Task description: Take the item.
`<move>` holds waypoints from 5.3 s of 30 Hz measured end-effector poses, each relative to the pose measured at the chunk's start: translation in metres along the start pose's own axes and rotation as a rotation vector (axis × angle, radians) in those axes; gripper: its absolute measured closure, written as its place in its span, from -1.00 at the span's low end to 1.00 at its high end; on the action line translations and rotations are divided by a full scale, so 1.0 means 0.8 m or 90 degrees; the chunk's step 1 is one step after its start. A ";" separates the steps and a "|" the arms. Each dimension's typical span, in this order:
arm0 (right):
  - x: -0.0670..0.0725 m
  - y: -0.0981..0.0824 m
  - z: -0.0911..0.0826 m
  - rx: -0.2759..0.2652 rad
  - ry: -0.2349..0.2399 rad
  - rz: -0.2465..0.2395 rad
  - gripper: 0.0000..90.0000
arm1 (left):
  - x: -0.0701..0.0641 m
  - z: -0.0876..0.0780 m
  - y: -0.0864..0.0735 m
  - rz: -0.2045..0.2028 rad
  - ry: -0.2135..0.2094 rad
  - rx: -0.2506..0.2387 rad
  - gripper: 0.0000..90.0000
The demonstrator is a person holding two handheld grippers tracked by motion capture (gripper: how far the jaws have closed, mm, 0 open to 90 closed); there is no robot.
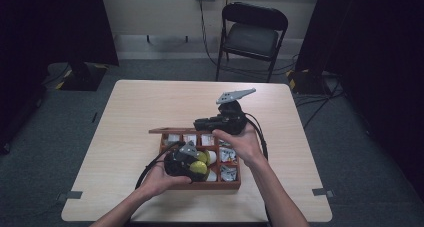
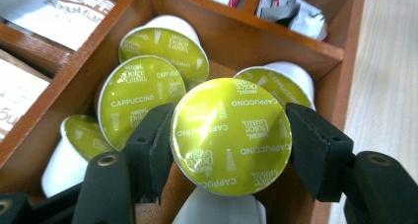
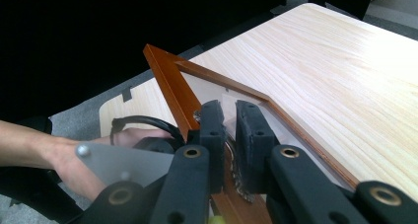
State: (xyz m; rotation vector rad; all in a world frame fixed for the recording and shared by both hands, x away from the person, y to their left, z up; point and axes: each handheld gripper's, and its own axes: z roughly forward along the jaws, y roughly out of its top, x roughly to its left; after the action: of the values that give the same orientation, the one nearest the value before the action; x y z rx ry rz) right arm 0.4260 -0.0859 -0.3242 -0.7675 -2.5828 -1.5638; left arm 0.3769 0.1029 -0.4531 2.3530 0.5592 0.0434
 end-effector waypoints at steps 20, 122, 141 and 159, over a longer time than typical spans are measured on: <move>0.000 0.000 0.000 0.000 0.000 0.000 0.83 | -0.010 -0.038 -0.010 -0.002 0.007 -0.059 -0.15; 0.001 -0.001 0.000 -0.001 -0.001 0.000 0.83 | 0.131 -0.100 -0.131 -0.202 0.195 -0.050 -0.15; 0.002 -0.002 0.000 0.000 -0.001 -0.002 0.83 | 0.135 -0.091 -0.135 -0.224 0.170 -0.049 -0.48; 0.003 -0.002 0.000 0.003 -0.004 -0.002 0.83 | 0.101 -0.131 -0.166 -0.227 0.169 -0.063 -0.60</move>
State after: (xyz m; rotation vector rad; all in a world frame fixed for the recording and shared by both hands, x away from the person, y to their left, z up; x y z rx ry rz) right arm 0.4234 -0.0853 -0.3249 -0.7690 -2.5920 -1.5592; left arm 0.3801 0.2897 -0.4708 2.1330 1.0736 0.2163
